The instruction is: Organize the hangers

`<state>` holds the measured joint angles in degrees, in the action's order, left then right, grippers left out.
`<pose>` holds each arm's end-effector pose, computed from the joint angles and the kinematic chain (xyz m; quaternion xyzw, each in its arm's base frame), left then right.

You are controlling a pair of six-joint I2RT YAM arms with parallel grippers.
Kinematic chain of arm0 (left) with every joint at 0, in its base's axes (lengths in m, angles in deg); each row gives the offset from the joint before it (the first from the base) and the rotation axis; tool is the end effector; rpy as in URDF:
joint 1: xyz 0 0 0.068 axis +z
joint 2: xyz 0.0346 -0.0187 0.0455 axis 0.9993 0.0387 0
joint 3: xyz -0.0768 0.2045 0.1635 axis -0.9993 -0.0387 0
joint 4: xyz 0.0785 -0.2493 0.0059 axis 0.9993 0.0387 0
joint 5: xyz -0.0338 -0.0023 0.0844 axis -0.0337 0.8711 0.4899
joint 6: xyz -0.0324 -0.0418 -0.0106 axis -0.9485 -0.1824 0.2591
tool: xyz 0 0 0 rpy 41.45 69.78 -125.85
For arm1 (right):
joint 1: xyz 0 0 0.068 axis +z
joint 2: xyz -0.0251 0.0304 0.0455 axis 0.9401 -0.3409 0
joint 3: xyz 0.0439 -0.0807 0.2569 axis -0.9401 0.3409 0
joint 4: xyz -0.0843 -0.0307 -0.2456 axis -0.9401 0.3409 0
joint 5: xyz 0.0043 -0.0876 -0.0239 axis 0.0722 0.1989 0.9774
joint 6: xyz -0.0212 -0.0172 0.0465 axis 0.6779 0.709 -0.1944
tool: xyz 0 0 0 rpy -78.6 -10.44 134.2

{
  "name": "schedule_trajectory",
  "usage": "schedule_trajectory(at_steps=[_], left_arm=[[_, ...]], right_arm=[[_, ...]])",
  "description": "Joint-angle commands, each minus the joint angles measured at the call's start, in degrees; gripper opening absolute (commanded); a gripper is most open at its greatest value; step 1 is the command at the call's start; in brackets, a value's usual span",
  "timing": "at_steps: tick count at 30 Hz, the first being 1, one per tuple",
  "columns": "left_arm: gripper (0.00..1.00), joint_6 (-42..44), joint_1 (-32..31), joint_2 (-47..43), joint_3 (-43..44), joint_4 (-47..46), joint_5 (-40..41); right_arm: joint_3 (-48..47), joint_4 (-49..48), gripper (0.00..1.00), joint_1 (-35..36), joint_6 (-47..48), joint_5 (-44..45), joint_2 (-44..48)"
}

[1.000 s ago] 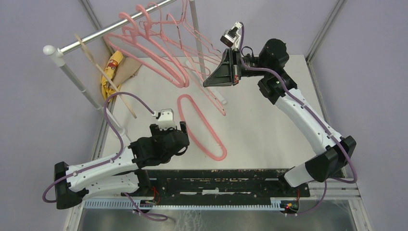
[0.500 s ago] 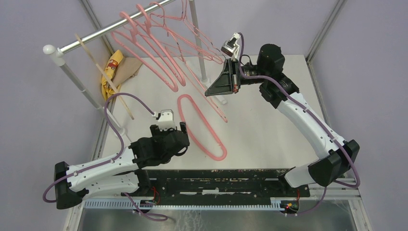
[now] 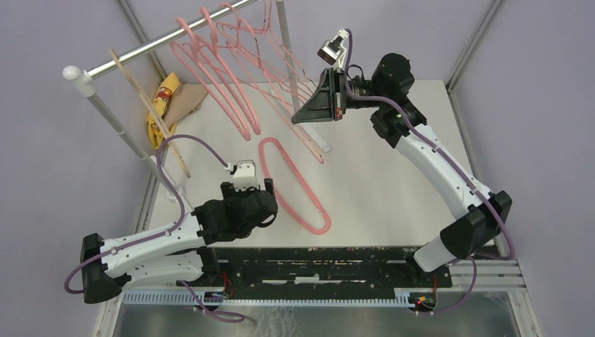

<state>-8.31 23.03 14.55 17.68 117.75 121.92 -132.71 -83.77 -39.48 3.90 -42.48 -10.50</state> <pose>0.0965 -0.1415 0.2648 -0.0482 0.8728 -0.0409 0.4839 0.2689 0.1967 0.4804 -0.2243 0.6332 0.7232 0.1606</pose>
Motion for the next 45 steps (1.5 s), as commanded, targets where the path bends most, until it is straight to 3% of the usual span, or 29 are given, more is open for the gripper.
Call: schedule_trajectory(at_steps=[1, 11, 17, 27, 37, 45], left_arm=[[0.94, -2.3, -0.3, -1.7, 0.9, -0.5, 2.0], [0.95, -2.0, -0.3, -2.5, 1.0, 0.4, 2.6], [0.95, -2.8, -0.3, -3.4, 0.5, 1.9, 3.2], [0.95, -4.5, -0.3, -7.1, -0.3, 5.4, 5.1], [0.96, -4.9, -0.3, -8.1, 0.0, 7.0, 6.2], [0.96, -5.4, -0.3, -9.5, 0.1, 8.4, 6.5]], right_arm=[[-4.4, -15.0, 0.01, -0.1, -8.7, -1.5, -2.7], [-10.0, -15.7, 0.01, -0.2, -5.8, 1.4, -9.1], [-17.2, -23.4, 0.01, -0.2, -11.4, 3.3, -18.8], [-27.3, -23.1, 0.01, 0.7, -12.6, 5.4, -29.3], [-41.1, -5.4, 0.01, 3.1, -3.1, 6.8, -36.9], [-38.2, 3.7, 0.01, 3.0, 3.1, 10.2, -37.3]])
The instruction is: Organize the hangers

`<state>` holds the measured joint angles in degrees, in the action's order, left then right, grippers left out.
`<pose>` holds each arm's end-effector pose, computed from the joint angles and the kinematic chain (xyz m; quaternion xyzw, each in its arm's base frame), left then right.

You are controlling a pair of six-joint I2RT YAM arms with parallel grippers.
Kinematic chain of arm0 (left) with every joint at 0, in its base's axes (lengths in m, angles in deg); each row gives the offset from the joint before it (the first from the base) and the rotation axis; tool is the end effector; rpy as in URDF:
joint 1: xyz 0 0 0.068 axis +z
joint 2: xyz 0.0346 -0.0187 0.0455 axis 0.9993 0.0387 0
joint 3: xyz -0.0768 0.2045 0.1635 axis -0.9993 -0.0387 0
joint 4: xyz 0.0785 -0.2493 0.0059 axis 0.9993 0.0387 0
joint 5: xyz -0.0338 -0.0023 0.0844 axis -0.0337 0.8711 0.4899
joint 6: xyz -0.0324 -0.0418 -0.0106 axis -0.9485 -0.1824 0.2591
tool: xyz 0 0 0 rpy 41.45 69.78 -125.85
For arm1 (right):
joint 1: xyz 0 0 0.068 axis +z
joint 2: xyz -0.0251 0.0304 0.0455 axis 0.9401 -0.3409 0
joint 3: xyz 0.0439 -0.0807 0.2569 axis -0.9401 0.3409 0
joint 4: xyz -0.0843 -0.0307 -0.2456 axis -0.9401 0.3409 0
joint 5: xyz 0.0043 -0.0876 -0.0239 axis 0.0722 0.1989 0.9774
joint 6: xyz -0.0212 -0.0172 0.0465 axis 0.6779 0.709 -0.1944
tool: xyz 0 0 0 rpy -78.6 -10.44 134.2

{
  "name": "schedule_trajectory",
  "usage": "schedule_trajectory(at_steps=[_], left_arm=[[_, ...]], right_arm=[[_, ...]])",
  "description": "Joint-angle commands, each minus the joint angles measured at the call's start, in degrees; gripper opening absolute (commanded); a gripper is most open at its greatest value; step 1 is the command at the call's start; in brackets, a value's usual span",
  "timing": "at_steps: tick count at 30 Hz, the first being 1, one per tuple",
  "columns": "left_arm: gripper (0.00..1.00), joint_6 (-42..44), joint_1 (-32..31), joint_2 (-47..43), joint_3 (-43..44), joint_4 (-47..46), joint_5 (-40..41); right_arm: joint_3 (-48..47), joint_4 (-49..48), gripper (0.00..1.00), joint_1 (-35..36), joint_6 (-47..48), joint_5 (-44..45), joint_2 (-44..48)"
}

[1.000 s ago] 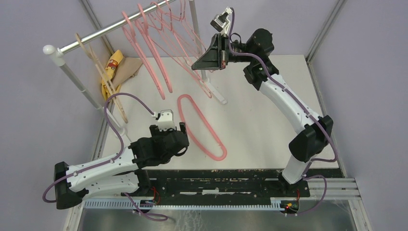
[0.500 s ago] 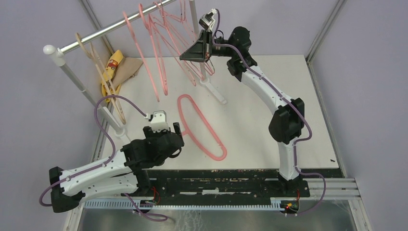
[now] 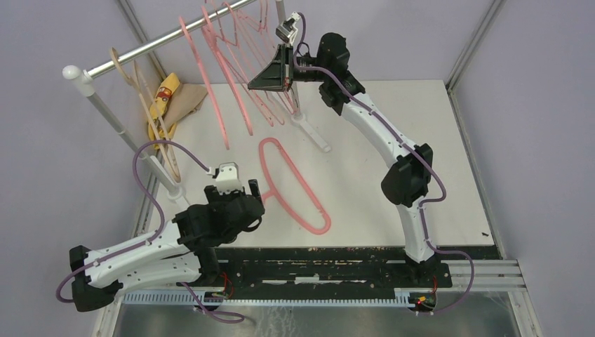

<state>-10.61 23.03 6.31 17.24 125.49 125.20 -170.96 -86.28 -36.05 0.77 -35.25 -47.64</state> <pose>0.0830 -0.1099 0.2750 -0.0748 0.8605 -0.0357 0.5027 0.3925 0.3016 0.4460 -0.1954 0.6196 0.7384 0.1808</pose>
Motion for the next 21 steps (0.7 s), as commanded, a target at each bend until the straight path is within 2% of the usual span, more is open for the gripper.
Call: schedule_trajectory(at_steps=[1, 10, 21], left_arm=[[0.96, -3.1, -0.3, -1.4, 0.6, 0.7, 3.3], [0.96, -3.7, -0.3, -1.2, 0.8, 1.3, 3.4], [0.96, -4.4, -0.3, -1.9, 1.4, 2.9, 3.8]], right_arm=[[0.4, 8.0, 0.01, -0.6, 7.9, 4.3, 0.3], [5.0, 8.8, 0.01, -4.3, 9.8, 10.5, 2.6], [8.2, 2.4, 0.01, -10.2, 5.8, 13.4, 2.6]])
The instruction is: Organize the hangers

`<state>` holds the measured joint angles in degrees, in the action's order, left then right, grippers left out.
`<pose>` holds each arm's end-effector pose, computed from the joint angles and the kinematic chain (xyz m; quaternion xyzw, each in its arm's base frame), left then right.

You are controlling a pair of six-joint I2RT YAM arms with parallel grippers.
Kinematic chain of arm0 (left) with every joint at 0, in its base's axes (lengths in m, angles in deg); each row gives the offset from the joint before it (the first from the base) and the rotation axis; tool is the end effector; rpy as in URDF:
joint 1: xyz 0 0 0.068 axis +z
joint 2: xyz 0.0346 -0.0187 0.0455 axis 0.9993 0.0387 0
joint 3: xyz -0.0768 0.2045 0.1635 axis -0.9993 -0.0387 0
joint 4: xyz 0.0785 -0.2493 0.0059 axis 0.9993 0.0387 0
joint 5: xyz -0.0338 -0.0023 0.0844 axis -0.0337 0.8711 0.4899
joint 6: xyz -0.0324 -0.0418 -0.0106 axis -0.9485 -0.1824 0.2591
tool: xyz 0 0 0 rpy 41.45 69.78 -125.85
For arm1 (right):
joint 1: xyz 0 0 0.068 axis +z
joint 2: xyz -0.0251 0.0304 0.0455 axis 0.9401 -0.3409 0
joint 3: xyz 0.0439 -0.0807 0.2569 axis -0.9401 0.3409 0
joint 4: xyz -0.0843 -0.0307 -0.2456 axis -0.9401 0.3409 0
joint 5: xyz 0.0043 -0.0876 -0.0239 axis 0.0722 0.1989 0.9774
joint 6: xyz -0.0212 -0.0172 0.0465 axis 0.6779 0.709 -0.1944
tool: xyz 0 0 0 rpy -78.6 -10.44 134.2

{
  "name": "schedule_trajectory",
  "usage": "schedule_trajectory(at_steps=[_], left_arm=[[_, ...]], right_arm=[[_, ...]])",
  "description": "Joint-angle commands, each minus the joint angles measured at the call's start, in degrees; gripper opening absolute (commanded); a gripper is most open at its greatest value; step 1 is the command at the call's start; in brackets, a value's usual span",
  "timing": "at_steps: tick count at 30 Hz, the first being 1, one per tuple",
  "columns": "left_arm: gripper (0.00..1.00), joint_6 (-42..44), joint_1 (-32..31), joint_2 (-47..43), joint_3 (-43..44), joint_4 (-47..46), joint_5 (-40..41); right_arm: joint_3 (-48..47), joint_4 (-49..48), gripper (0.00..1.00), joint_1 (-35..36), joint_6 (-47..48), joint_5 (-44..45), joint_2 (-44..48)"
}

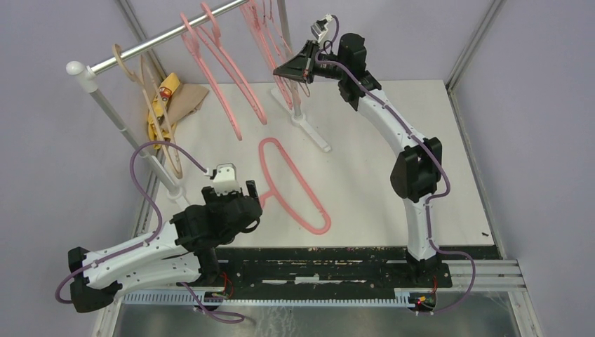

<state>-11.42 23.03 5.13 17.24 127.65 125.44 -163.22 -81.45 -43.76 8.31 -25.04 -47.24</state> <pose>0.0804 -0.1041 0.2753 -0.0777 0.8612 -0.0312 0.5013 0.4459 0.2502 0.3973 -0.0747 0.6814 0.6775 0.2668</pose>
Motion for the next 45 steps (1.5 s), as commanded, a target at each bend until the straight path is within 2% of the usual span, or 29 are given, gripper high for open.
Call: schedule_trajectory(at_steps=[1, 10, 15, 20, 25, 27, 29, 32, 37, 45], left_arm=[[0.96, -3.6, -0.2, -0.8, 1.5, 0.8, 3.6], [0.96, -3.9, -0.3, -0.1, 1.8, 1.2, 3.7], [0.96, -4.2, -0.2, 0.0, 1.5, 1.2, 3.4], [0.96, -4.4, -0.3, 0.7, 1.4, 1.1, 3.3], [0.96, -4.5, -0.3, 1.4, 1.0, 0.6, 2.6], [0.96, -4.5, -0.3, 1.7, 0.7, 0.3, 2.3], [0.96, -4.5, -0.3, 2.1, 0.6, 0.1, 2.2], [0.96, -4.1, -0.3, 2.9, 0.7, -0.3, 2.2], [0.97, -3.8, -0.3, 4.2, 1.5, -0.3, 2.0], [0.98, -3.1, -0.3, 4.5, 1.5, -1.0, 0.8]], right_arm=[[0.6, -2.6, 0.01, -3.0, -1.8, 3.4, 2.5], [2.3, -2.6, 0.01, -6.1, -0.6, 4.6, 4.2], [4.9, -6.0, 0.01, -6.1, -1.3, 2.6, 6.3], [10.3, -7.1, 0.31, -6.1, 1.2, 1.7, 12.5], [16.2, -4.4, 0.44, -5.9, 8.0, 2.0, 20.5], [17.6, -1.8, 0.56, -5.3, 11.9, 2.2, 23.7], [18.0, 3.7, 0.62, -4.0, 17.0, 3.2, 26.5], [16.0, 12.2, 0.66, -0.1, 25.0, 5.2, 28.9], [7.4, 28.1, 0.68, 8.1, 37.6, 13.1, 27.2], [-1.5, 28.8, 0.83, 10.5, 38.6, 18.9, 17.2]])
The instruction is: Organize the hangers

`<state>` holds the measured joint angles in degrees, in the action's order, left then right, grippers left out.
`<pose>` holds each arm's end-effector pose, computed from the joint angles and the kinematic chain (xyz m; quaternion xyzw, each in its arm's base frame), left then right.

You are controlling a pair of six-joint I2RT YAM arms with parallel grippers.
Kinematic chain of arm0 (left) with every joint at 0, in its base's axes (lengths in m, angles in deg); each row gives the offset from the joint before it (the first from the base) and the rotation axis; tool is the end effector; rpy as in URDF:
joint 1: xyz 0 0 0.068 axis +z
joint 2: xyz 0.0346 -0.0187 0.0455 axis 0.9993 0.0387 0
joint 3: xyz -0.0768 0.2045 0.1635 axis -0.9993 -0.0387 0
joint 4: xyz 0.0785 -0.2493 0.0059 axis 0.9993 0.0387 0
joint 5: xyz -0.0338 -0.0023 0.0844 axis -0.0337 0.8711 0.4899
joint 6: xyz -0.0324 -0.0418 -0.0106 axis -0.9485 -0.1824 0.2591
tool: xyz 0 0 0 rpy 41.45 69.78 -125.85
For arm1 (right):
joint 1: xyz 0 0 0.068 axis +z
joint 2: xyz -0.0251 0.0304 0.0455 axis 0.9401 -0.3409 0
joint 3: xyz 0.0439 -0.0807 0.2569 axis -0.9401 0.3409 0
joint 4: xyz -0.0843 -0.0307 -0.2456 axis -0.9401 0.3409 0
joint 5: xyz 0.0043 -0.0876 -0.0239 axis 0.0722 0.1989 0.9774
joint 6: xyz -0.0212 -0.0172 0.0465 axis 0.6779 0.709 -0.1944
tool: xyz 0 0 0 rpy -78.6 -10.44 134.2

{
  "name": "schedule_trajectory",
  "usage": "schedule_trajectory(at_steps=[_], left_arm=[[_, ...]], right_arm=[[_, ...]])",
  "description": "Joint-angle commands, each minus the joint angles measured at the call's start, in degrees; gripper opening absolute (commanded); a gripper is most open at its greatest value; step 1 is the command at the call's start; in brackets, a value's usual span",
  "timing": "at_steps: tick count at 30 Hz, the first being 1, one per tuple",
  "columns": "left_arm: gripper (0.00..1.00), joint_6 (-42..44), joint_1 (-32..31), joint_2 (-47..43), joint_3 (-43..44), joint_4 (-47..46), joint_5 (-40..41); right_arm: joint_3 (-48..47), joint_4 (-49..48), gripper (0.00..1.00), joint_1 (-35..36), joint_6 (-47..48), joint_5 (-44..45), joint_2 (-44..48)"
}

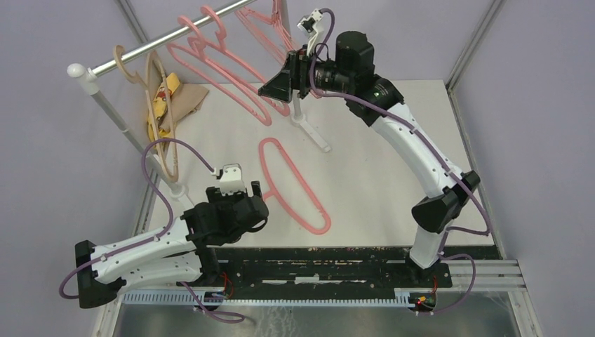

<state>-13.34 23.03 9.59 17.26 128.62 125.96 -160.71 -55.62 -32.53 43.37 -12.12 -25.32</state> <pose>0.0851 -0.1137 0.2659 -0.0726 0.8687 0.0013 0.4900 0.2977 0.2548 0.5040 -0.2507 0.6676 0.5552 0.4280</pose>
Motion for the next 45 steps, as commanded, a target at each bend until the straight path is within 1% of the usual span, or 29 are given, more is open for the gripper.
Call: schedule_trajectory(at_steps=[1, 4, 8, 11, 16, 22, 25, 28, 33, 37, 40, 43, 45], left_arm=[[0.99, -1.0, -0.3, 0.0, 1.5, -1.9, 0.2], [0.99, -1.3, -0.3, -0.5, 1.0, -1.2, 0.1], [0.99, -1.2, -0.2, -2.2, -0.1, -2.0, 0.2], [0.99, -0.8, -0.3, -2.9, -0.3, -2.4, 0.4], [0.99, -0.5, -0.3, -1.8, -0.2, -2.8, 0.5], [0.99, -0.4, -0.3, 0.3, 0.4, -3.9, -0.2], [0.99, 0.2, -0.3, 1.4, 0.5, -4.7, -0.7], [0.99, 0.4, -0.3, 2.9, 0.6, -5.4, -0.9], [0.99, 0.3, -0.3, 5.9, 1.9, -5.4, -1.4], [0.99, -1.7, -0.3, 7.3, 2.0, -4.4, -1.9], [0.99, -3.0, -0.3, 6.8, 1.2, -4.4, -2.6], [1.00, -4.3, -0.3, 5.7, 0.2, -4.1, -3.3], [1.00, -5.9, -0.3, 4.9, -0.3, -3.1, -3.6]], right_arm=[[-3.9, 2.9, 0.83, -0.7, 3.8, 6.3, -4.9], [-0.4, 1.8, 0.85, -0.2, 4.9, 8.2, -3.1], [4.2, 4.4, 0.88, 0.2, 9.2, 13.1, 0.7], [7.2, 7.0, 0.90, 0.3, 11.6, 14.0, 3.8], [15.3, 8.9, 0.91, 0.4, 13.7, 15.9, 10.0], [30.8, 12.1, 0.91, 2.9, 15.8, 19.9, 18.6], [40.2, 14.1, 0.91, 5.7, 17.2, 23.5, 22.1], [47.8, 14.8, 0.90, 9.5, 18.5, 27.1, 24.4], [57.0, 13.0, 0.88, 18.9, 19.9, 32.9, 23.2], [62.2, 6.9, 0.87, 22.8, 18.6, 34.6, 20.2], [62.5, 5.0, 0.85, 24.5, 19.4, 37.8, 16.8], [60.1, 5.3, 0.84, 25.3, 20.3, 42.7, 12.3], [59.0, 4.3, 0.82, 25.4, 20.6, 44.2, 9.3]])
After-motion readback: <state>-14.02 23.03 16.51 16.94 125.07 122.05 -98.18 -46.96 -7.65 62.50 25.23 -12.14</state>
